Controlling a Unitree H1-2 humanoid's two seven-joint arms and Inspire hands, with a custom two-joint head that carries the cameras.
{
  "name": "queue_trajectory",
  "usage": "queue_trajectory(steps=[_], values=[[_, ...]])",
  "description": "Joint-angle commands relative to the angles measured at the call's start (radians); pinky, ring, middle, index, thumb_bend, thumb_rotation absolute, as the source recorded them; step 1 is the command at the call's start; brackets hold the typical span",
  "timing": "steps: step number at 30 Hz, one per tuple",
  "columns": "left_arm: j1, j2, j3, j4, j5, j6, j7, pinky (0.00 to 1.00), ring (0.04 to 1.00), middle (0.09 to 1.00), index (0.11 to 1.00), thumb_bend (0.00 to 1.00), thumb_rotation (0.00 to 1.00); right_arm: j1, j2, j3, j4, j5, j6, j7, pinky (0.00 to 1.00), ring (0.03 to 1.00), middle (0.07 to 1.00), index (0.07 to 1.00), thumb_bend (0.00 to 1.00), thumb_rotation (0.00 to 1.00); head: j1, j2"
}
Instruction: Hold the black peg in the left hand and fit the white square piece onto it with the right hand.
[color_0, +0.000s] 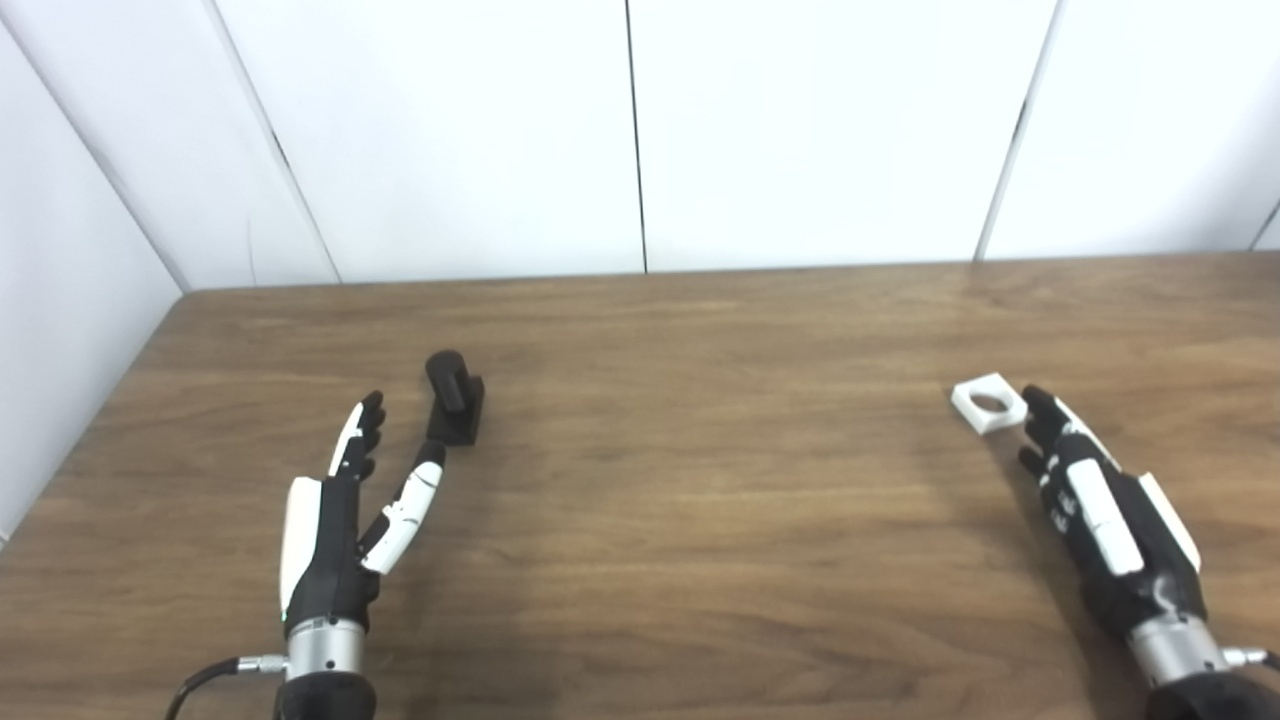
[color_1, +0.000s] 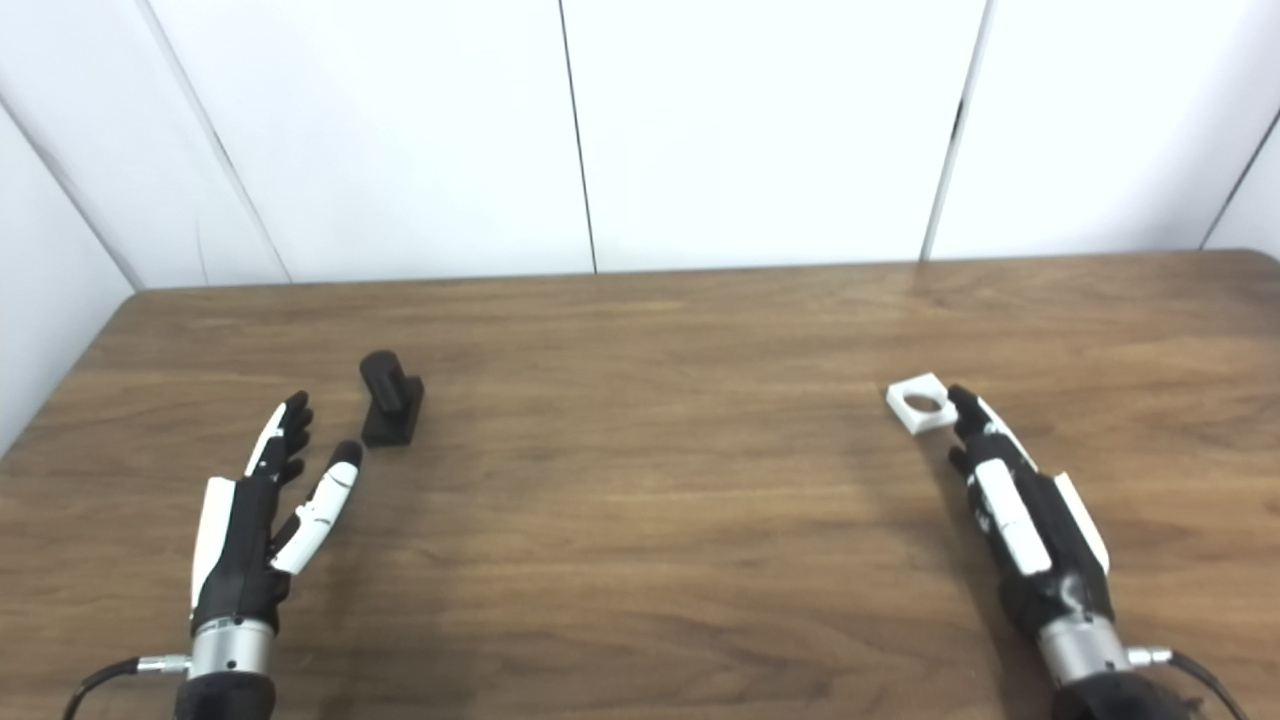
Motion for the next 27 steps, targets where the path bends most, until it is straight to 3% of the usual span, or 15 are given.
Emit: queue_trajectory(steps=[1, 4, 9, 17, 20, 27], values=[[-0.064, 0.02, -0.022, -0.043, 0.088, 0.088, -0.021, 0.89, 0.971, 0.992, 0.981, 0.59, 0.61, -0.02, -0.009, 0.006, -0.017, 0.0, -0.045, 0.012, 0.98, 1.0, 0.996, 0.932, 0.65, 0.82, 0.0, 0.001], [-0.097, 0.011, -0.031, -0.034, 0.169, 0.136, -0.042, 0.88, 0.995, 1.0, 0.98, 0.63, 0.55, -0.017, -0.008, 0.008, -0.012, 0.005, -0.048, 0.017, 0.98, 1.0, 1.0, 0.937, 0.65, 0.83, 0.0, 0.0], [-0.156, -0.015, -0.018, 0.025, 0.317, 0.14, -0.071, 0.86, 1.0, 1.0, 0.959, 0.72, 0.51, -0.008, -0.004, 0.006, -0.014, 0.01, -0.045, 0.018, 0.99, 1.0, 0.996, 0.936, 0.66, 0.82, -0.004, 0.0], [-0.217, -0.051, 0.017, 0.088, 0.501, 0.14, -0.183, 0.86, 1.0, 0.999, 0.95, 0.77, 0.56, -0.004, -0.002, 0.008, -0.018, -0.001, -0.045, 0.013, 0.98, 1.0, 0.993, 0.937, 0.66, 0.84, -0.008, 0.004], [-0.233, -0.061, 0.023, 0.108, 0.542, 0.14, -0.198, 0.85, 1.0, 0.989, 0.939, 0.77, 0.57, 0.0, -0.003, 0.01, -0.024, -0.01, -0.041, 0.01, 0.97, 1.0, 0.994, 0.936, 0.67, 0.84, -0.008, 0.004], [-0.256, -0.052, 0.012, 0.173, 0.559, 0.14, -0.165, 0.92, 1.0, 0.983, 0.911, 0.77, 0.56, 0.005, -0.004, 0.01, -0.025, -0.022, -0.042, 0.009, 0.96, 1.0, 0.995, 0.935, 0.68, 0.85, -0.007, 0.004]])
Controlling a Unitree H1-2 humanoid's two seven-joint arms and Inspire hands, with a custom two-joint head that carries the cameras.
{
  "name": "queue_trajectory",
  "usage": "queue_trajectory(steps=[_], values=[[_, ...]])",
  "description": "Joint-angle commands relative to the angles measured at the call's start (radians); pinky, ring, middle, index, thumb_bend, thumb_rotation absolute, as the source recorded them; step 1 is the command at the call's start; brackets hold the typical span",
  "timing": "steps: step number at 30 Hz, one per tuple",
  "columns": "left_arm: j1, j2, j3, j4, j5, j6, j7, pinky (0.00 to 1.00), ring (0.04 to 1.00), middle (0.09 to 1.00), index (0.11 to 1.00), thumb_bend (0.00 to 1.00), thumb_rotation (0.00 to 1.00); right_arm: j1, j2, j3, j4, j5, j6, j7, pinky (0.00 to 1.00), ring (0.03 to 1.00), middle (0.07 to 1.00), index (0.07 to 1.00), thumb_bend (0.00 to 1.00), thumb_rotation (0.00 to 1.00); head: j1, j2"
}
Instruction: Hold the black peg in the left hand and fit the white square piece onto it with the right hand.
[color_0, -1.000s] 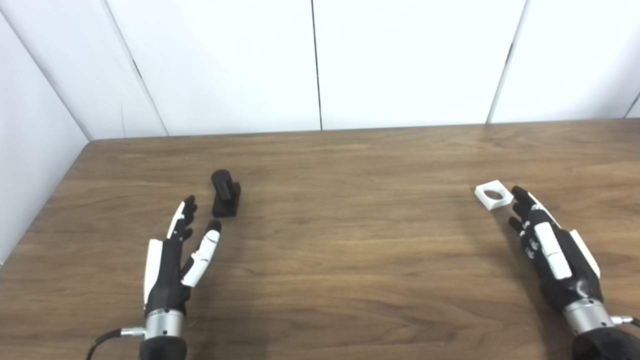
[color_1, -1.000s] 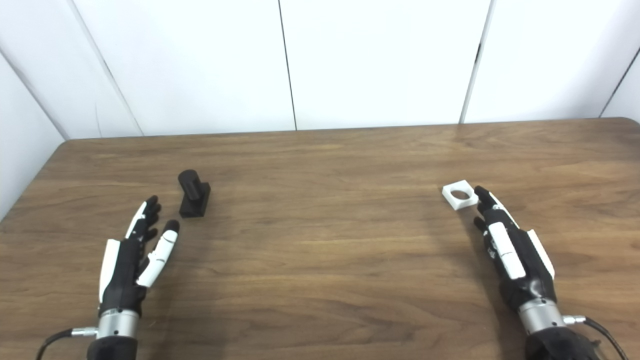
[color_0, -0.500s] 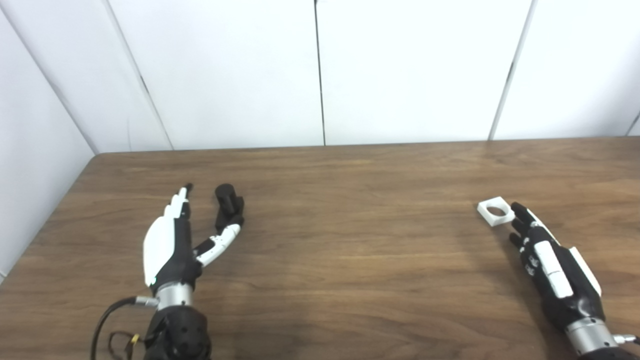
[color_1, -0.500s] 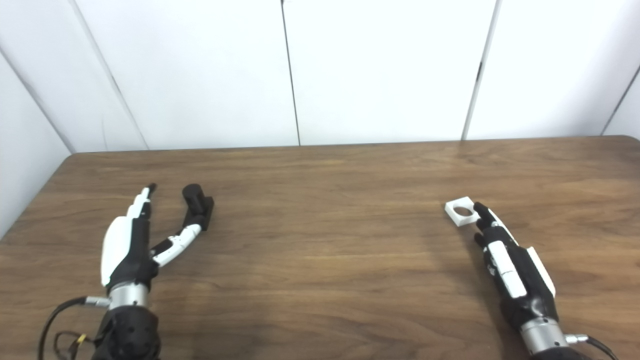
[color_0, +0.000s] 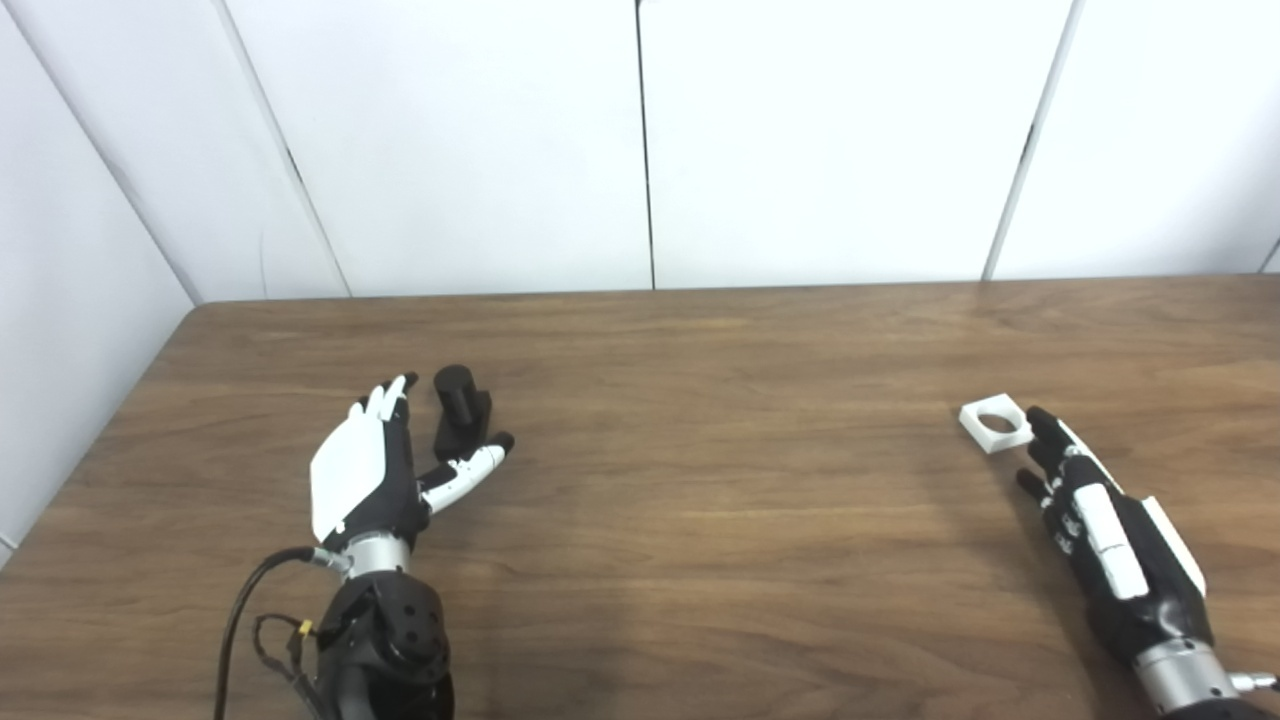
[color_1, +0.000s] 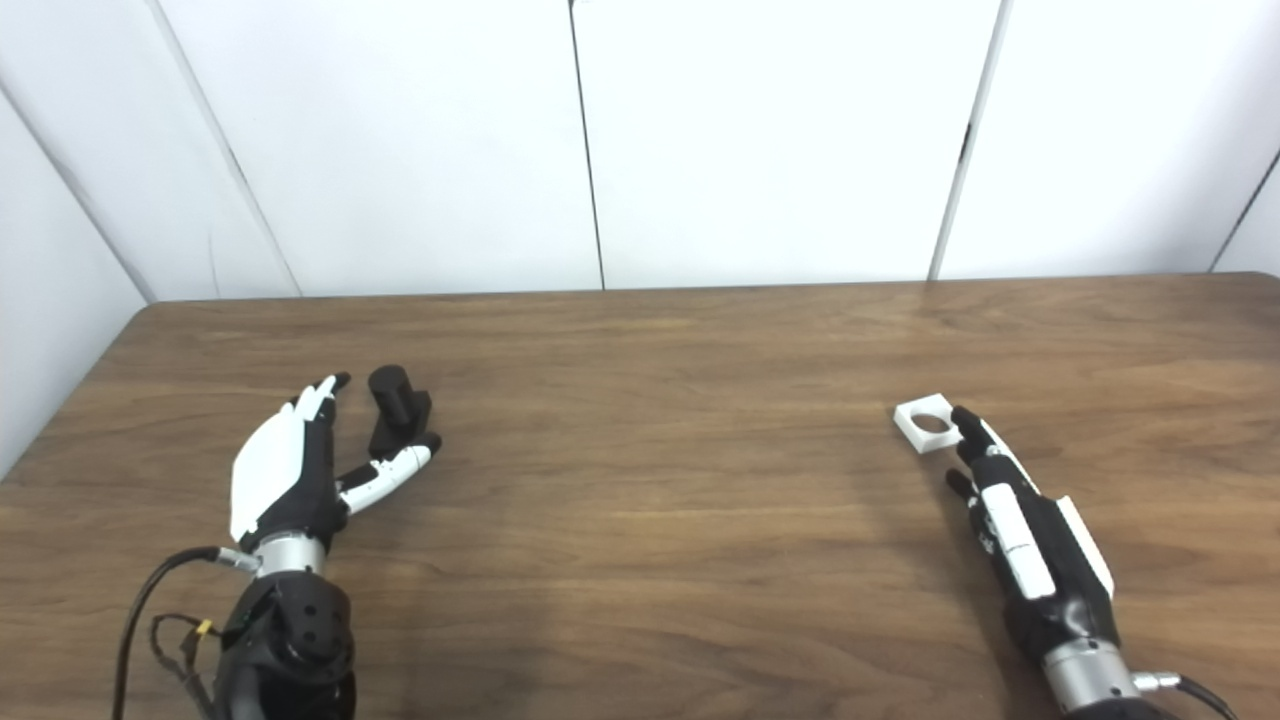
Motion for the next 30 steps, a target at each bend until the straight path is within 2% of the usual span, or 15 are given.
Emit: queue_trajectory(steps=[1, 12, 19, 23, 30], values=[[-0.052, 0.018, -0.007, 0.01, 0.021, -0.005, 0.042, 0.93, 1.0, 0.983, 0.908, 0.77, 0.55, 0.0, -0.005, 0.001, -0.021, 0.004, -0.033, 0.002, 0.95, 1.0, 0.995, 0.936, 0.69, 0.85, 0.001, 0.001], [-0.109, 0.054, -0.033, 0.135, 0.005, -0.006, 0.118, 0.93, 1.0, 0.975, 0.899, 0.75, 0.54, 0.005, -0.006, -0.002, -0.021, 0.008, -0.033, 0.004, 0.95, 1.0, 0.995, 0.93, 0.71, 0.84, 0.006, -0.002], [-0.145, 0.069, -0.046, 0.188, 0.038, -0.004, 0.112, 0.99, 1.0, 0.986, 0.9, 0.76, 0.57, 0.008, -0.012, -0.004, -0.007, 0.009, -0.043, 0.011, 0.96, 1.0, 0.994, 0.931, 0.7, 0.85, 0.01, -0.008], [-0.166, 0.079, -0.053, 0.223, 0.065, -0.004, 0.116, 1.0, 1.0, 0.989, 0.888, 0.76, 0.59, 0.013, -0.012, -0.007, 0.001, 0.011, -0.051, 0.013, 0.95, 1.0, 0.992, 0.932, 0.67, 0.85, 0.005, -0.009], [-0.201, 0.093, -0.06, 0.287, 0.1, -0.004, 0.124, 1.0, 1.0, 0.98, 0.869, 0.76, 0.6, 0.015, -0.011, -0.014, 0.002, 0.014, -0.046, 0.011, 0.94, 0.998, 0.991, 0.93, 0.68, 0.84, 0.003, -0.015]])
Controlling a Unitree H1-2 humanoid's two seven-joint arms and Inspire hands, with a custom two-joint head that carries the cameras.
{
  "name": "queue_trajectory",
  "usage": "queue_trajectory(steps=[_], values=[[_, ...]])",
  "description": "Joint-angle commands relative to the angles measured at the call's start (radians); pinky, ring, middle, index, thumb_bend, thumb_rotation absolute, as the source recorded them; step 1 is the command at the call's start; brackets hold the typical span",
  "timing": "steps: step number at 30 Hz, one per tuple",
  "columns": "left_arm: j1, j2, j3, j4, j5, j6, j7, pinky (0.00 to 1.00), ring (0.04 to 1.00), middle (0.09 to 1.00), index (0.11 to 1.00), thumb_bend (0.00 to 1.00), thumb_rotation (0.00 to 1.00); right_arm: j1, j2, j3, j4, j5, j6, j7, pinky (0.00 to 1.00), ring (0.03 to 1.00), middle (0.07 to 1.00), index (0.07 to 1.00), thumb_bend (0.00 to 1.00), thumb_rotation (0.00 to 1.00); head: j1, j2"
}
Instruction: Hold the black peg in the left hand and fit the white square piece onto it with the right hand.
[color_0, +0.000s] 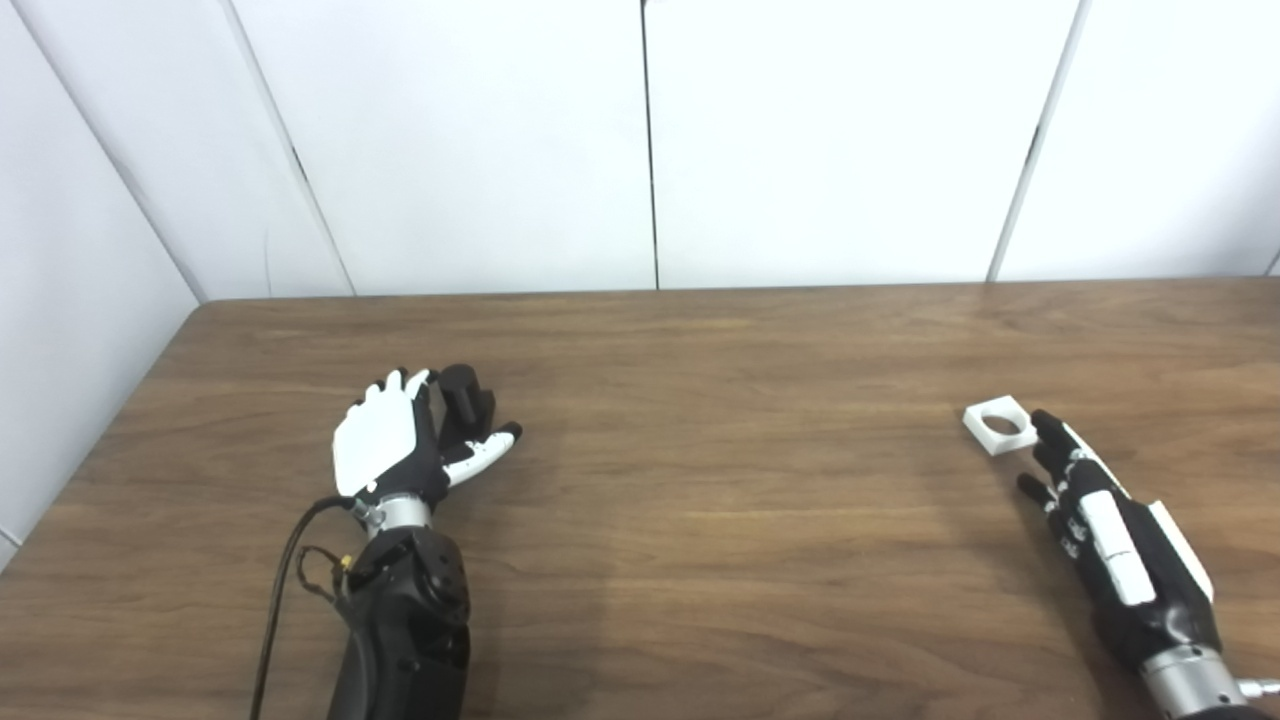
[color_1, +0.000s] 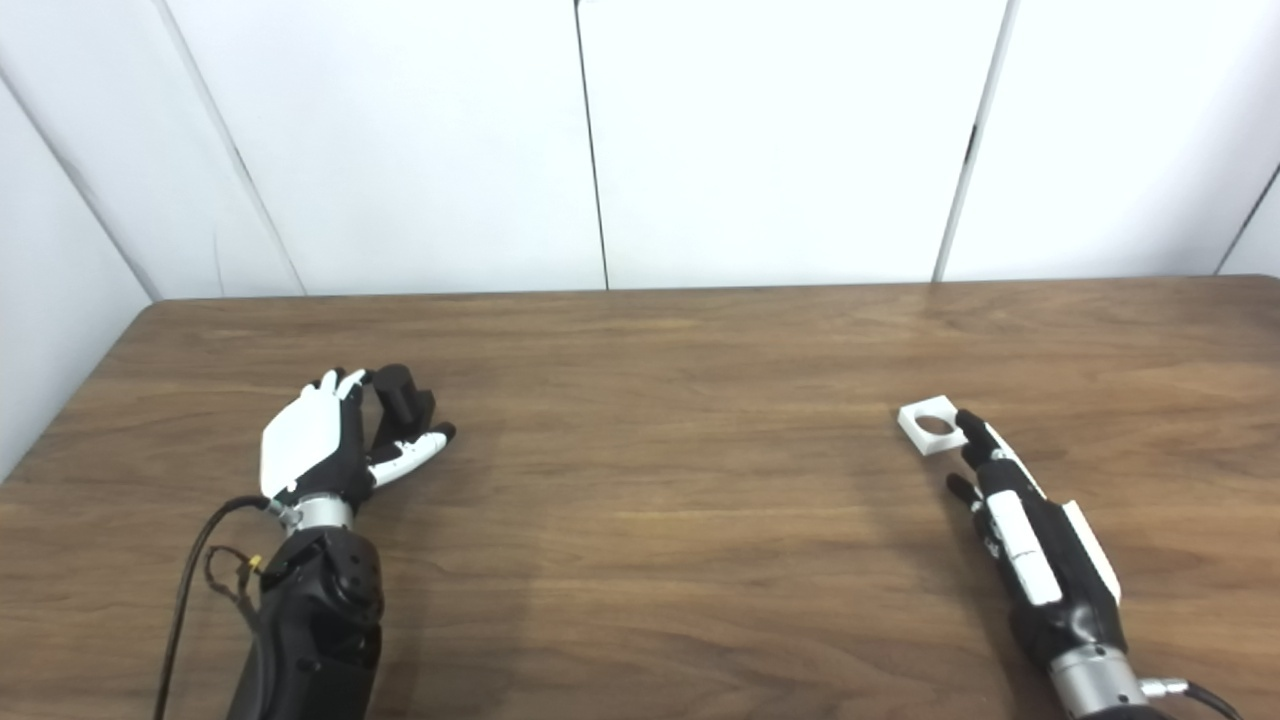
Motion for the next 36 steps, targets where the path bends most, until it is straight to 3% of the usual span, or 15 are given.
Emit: queue_trajectory(steps=[1, 17, 28, 33, 36], values=[[-0.06, 0.025, -0.004, 0.002, 0.025, -0.004, 0.035, 1.0, 1.0, 0.98, 0.868, 0.77, 0.61, 0.005, -0.007, -0.007, 0.005, 0.011, -0.037, 0.002, 0.94, 0.996, 0.99, 0.929, 0.68, 0.83, 0.001, 0.001], [-0.097, 0.059, -0.012, 0.138, -0.017, -0.004, 0.077, 1.0, 1.0, 0.958, 0.848, 0.78, 0.6, 0.013, -0.021, -0.015, -0.003, 0.018, -0.037, 0.009, 0.94, 1.0, 0.987, 0.929, 0.71, 0.83, -0.013, -0.001], [-0.093, 0.071, -0.026, 0.174, -0.019, -0.004, 0.111, 1.0, 1.0, 0.948, 0.828, 0.77, 0.56, 0.015, -0.028, -0.017, -0.01, 0.023, -0.034, 0.008, 0.94, 1.0, 0.989, 0.93, 0.71, 0.83, -0.01, 0.004], [-0.085, 0.067, -0.021, 0.165, 0.002, -0.004, 0.097, 1.0, 1.0, 0.943, 0.719, 0.73, 0.51, 0.01, -0.035, -0.017, -0.005, 0.033, -0.04, 0.015, 0.94, 1.0, 0.985, 0.928, 0.72, 0.81, -0.007, 0.007], [-0.079, 0.071, -0.026, 0.161, -0.013, -0.004, 0.109, 1.0, 1.0, 0.926, 0.655, 0.69, 0.42, 0.008, -0.036, -0.015, 0.001, 0.036, -0.046, 0.019, 0.94, 1.0, 0.983, 0.928, 0.73, 0.81, -0.007, 0.007]])
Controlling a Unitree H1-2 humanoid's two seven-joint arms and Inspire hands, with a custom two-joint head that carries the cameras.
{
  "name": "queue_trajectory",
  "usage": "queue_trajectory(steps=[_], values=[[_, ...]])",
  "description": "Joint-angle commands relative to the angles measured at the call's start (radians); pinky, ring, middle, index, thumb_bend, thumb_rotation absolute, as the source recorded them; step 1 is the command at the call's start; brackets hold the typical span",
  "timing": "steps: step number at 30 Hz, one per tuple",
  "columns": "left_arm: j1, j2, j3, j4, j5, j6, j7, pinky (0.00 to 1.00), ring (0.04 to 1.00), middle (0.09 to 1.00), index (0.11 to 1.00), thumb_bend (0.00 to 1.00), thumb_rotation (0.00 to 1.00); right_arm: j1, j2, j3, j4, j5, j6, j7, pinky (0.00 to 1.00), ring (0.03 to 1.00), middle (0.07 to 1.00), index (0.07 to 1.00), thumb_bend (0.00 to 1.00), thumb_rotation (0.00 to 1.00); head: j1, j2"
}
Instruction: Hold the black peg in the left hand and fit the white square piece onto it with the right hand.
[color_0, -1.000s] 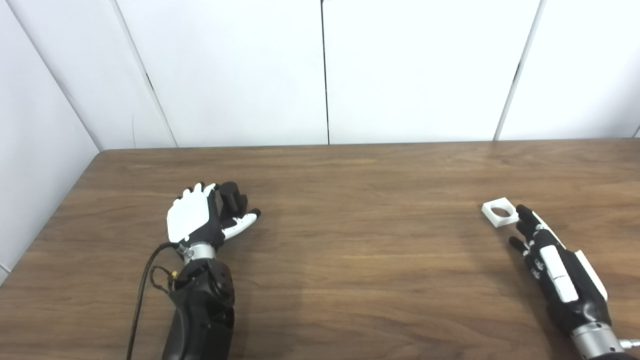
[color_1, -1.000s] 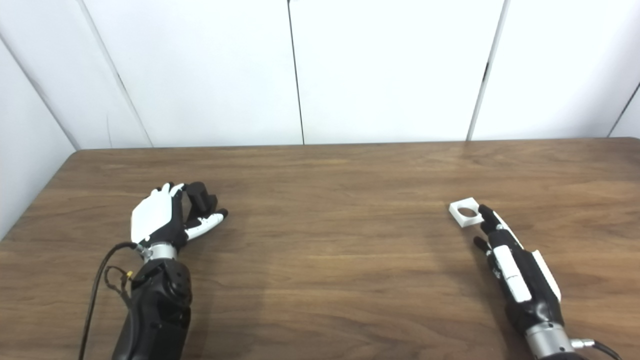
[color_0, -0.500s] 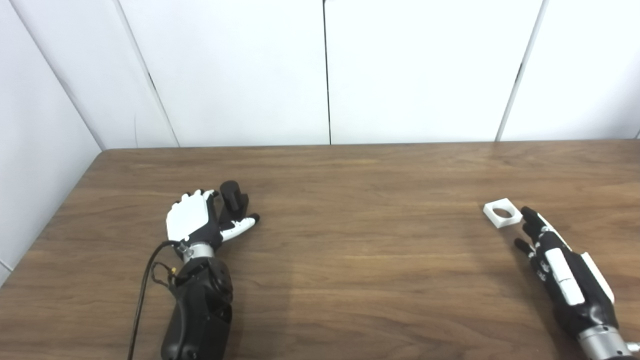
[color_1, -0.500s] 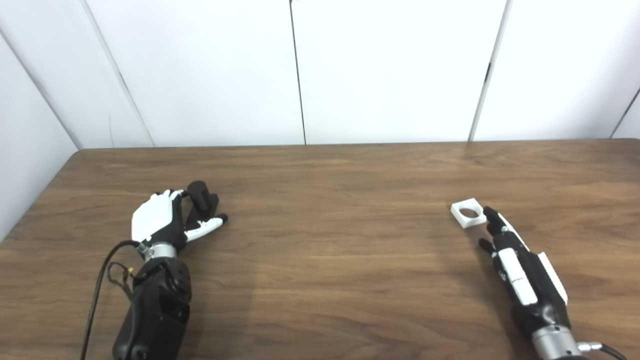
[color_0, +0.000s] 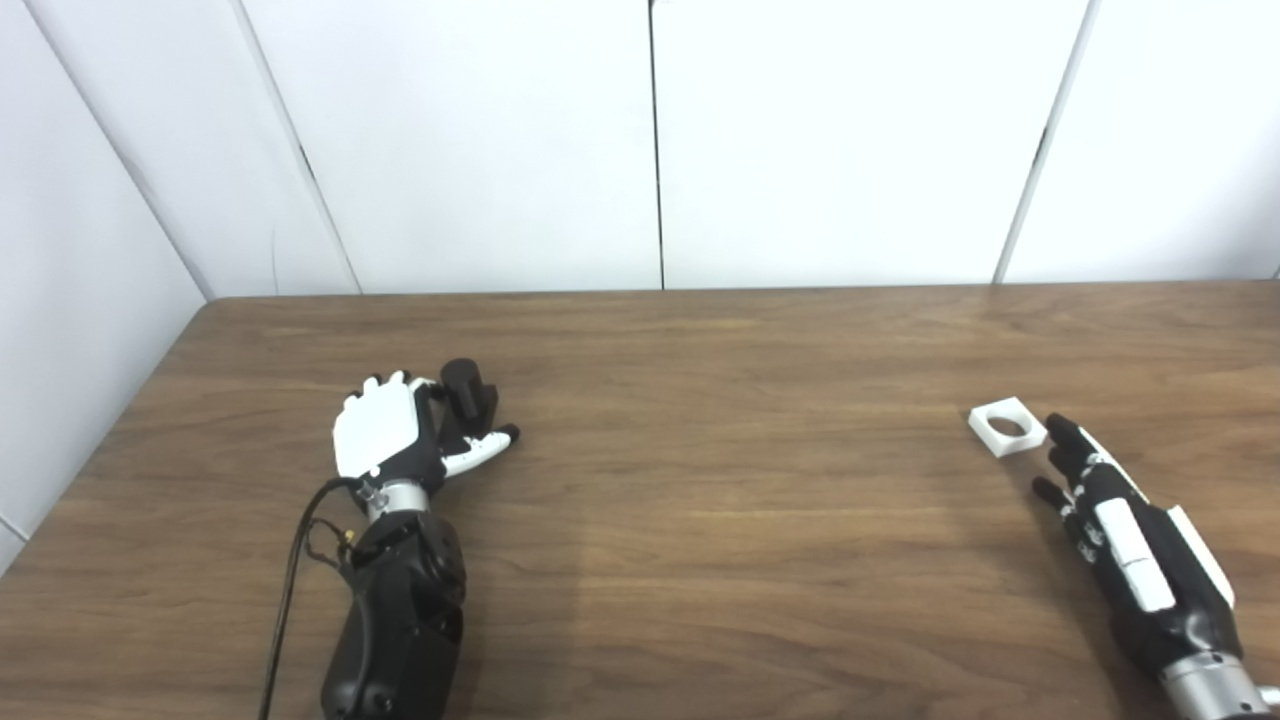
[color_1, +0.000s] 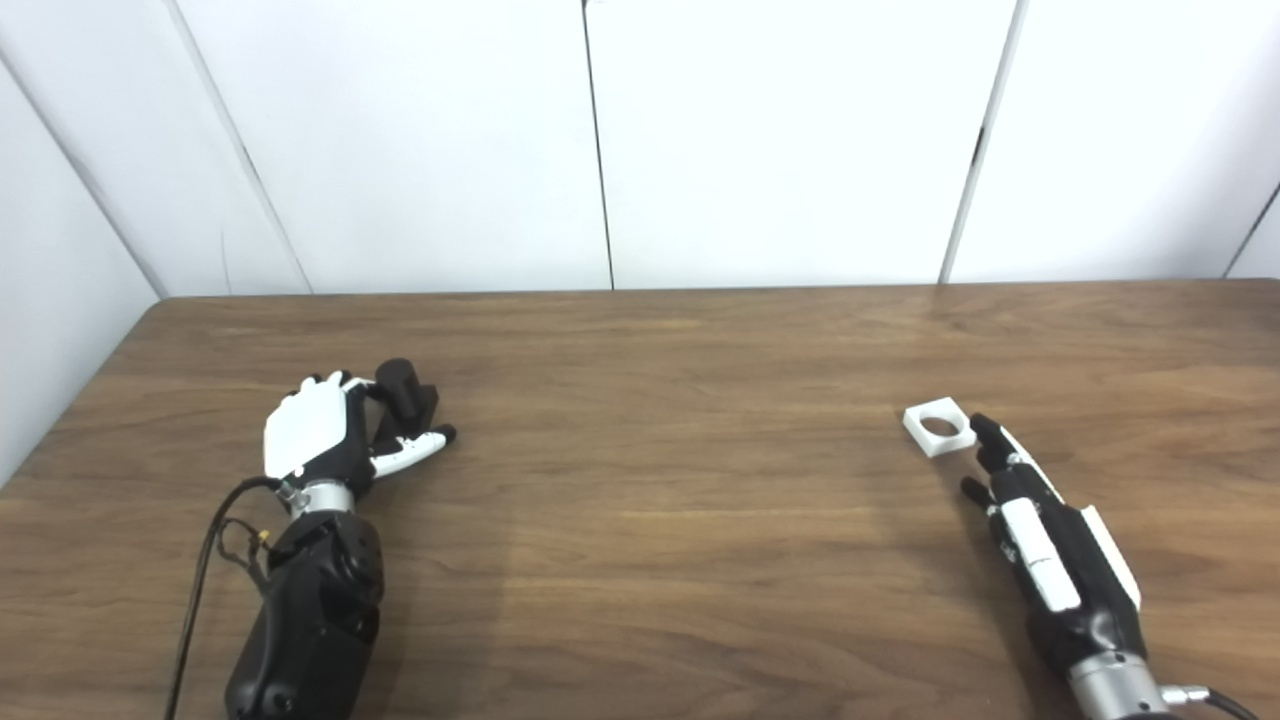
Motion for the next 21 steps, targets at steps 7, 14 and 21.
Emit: queue_trajectory(steps=[7, 14, 21], values=[[-0.007, 0.024, -0.01, -0.031, -0.034, 0.012, 0.047, 1.0, 1.0, 0.901, 0.59, 0.64, 0.27, -0.001, -0.01, -0.006, -0.016, 0.01, -0.01, 0.0, 0.94, 1.0, 0.985, 0.927, 0.72, 0.81, 0.004, 0.007], [0.004, 0.039, -0.04, -0.042, -0.08, 0.012, 0.076, 1.0, 0.994, 0.881, 0.55, 0.62, 0.21, -0.004, -0.019, -0.001, -0.014, 0.007, -0.024, 0.012, 0.94, 1.0, 0.997, 0.939, 0.72, 0.83, 0.004, 0.012], [0.012, 0.046, -0.055, -0.048, -0.132, 0.008, 0.105, 1.0, 0.995, 0.877, 0.488, 0.51, 0.07, -0.004, -0.021, -0.001, -0.027, 0.012, -0.006, 0.008, 0.95, 1.0, 0.994, 0.937, 0.73, 0.82, 0.0, 0.016]])
